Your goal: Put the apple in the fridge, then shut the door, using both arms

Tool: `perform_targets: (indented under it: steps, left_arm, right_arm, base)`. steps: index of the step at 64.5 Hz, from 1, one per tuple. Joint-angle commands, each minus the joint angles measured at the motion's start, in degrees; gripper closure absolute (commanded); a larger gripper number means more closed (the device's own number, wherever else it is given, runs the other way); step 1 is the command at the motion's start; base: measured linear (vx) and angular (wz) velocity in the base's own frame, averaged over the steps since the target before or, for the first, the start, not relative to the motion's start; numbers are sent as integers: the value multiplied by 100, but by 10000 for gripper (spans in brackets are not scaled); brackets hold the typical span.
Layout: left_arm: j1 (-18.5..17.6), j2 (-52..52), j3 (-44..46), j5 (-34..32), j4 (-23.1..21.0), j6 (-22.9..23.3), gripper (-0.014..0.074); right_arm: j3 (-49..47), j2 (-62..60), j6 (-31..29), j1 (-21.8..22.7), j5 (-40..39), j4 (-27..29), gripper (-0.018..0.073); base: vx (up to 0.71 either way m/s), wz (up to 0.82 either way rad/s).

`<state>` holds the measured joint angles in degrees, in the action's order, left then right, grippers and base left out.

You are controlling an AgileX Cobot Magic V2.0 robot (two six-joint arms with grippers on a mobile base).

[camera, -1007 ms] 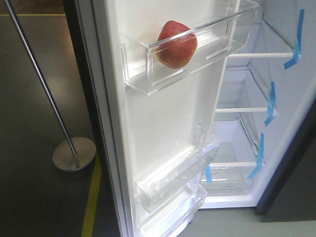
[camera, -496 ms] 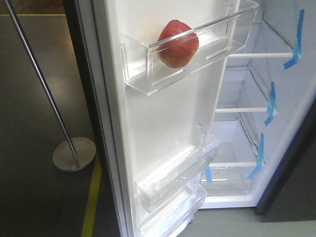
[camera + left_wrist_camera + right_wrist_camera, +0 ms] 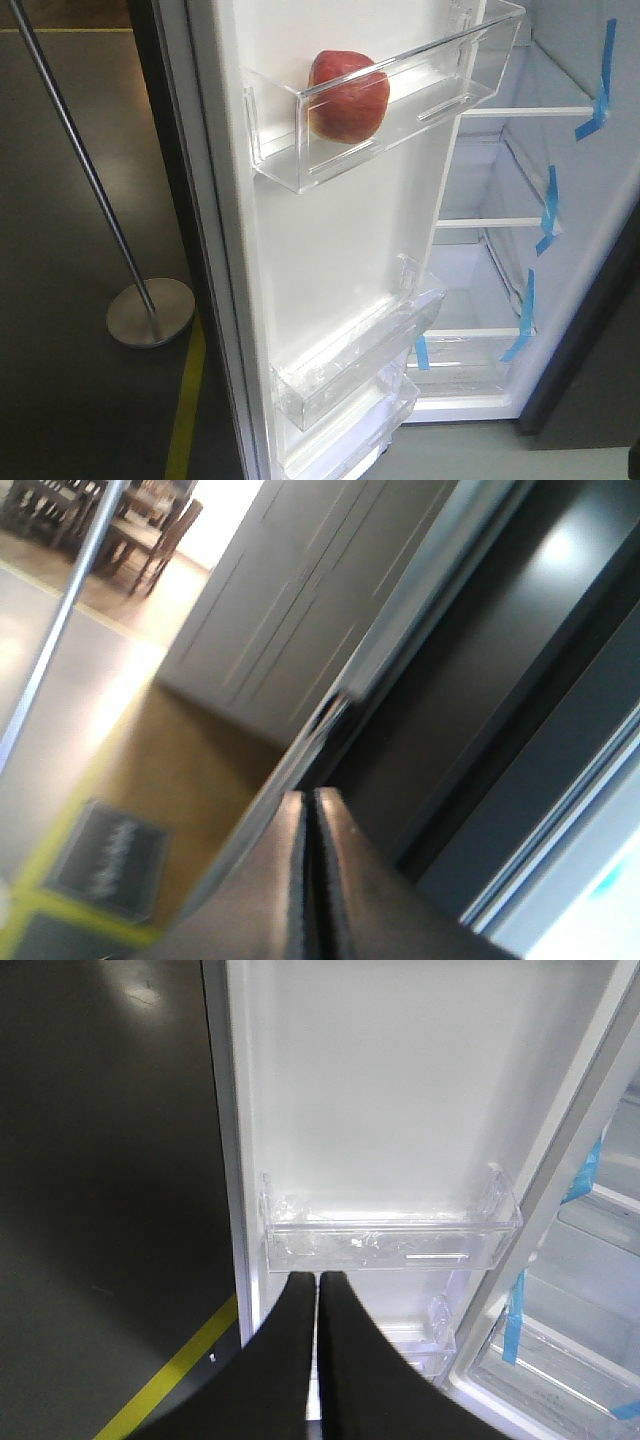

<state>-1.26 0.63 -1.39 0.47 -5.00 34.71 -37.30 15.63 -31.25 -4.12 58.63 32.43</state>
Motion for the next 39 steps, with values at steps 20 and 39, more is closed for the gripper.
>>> perform_targets:
  steps: [20,39]
  left_arm:
    - [12,88,162,-2516,-853,1516,603]
    - [12,-560,920,-2424,536,2685,603]
  right_arm:
    - [-119,36,13,25,-532,160,564]
    - [-119,36,20,25,-539,216,562]
  base:
    - [0,0]
    - [0,0]
